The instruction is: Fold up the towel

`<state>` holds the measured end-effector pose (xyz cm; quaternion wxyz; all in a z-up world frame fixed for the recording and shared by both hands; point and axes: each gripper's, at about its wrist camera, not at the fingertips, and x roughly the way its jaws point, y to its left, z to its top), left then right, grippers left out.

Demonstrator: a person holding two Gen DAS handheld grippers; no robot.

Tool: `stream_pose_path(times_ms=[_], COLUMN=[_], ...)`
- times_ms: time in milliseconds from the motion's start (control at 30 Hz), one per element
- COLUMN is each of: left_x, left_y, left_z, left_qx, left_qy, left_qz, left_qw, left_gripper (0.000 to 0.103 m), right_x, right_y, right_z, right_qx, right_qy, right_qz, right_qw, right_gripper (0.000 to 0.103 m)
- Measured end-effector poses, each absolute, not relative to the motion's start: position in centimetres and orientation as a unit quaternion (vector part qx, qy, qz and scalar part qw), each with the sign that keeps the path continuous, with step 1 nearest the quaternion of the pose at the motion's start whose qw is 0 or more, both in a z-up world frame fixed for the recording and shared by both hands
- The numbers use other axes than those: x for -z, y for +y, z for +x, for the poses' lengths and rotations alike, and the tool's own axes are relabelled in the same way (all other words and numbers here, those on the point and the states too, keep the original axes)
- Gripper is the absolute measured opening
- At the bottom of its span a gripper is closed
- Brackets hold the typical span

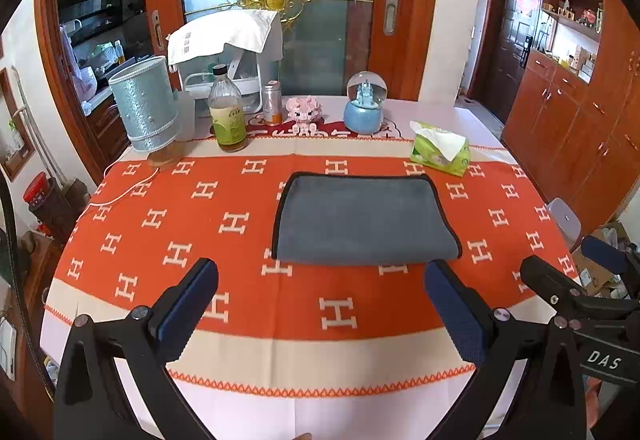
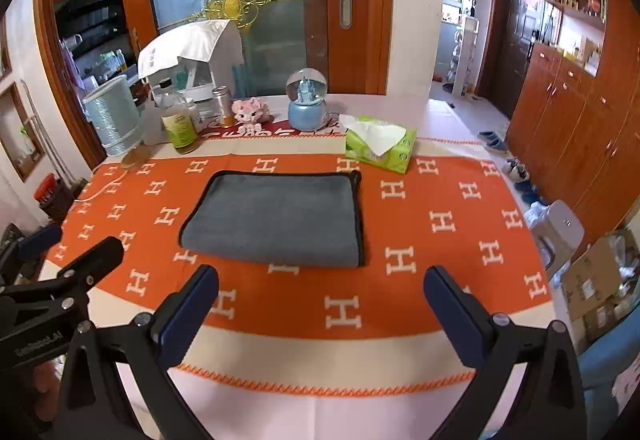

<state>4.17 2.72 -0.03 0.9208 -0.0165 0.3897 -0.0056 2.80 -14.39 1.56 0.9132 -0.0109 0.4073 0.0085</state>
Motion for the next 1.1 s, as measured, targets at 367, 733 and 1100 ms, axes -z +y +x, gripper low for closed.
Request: stream_pose_path(times_ms=[367, 733, 1100], left_x=[-0.5, -0.6, -0.5], left_y=[2.3, 1.7, 1.9], left_z=[0.8, -0.7, -1.2], left_qx=[-0.006, -0.004, -0.004], left_qy=[0.396, 0.404, 0.411], left_qz=[-0.016, -0.011, -0.015], left_qw=[0.918, 0.915, 0.911], left_gripper=[0.102, 0.102, 0.102], right_x=[-1.3, -0.9, -1.3], right_y=[-14.0, -14.5, -14.1], right_z=[-0.7, -2.4, -3.0], right_qx=[-0.011, 0.001, 0.014], right_qy=[0.407, 0.418, 0.412], right_qz=[-0.013, -0.007, -0.021], right_qw=[0.913, 0.909, 0.911], right_gripper=[0.103, 0.103, 0.103])
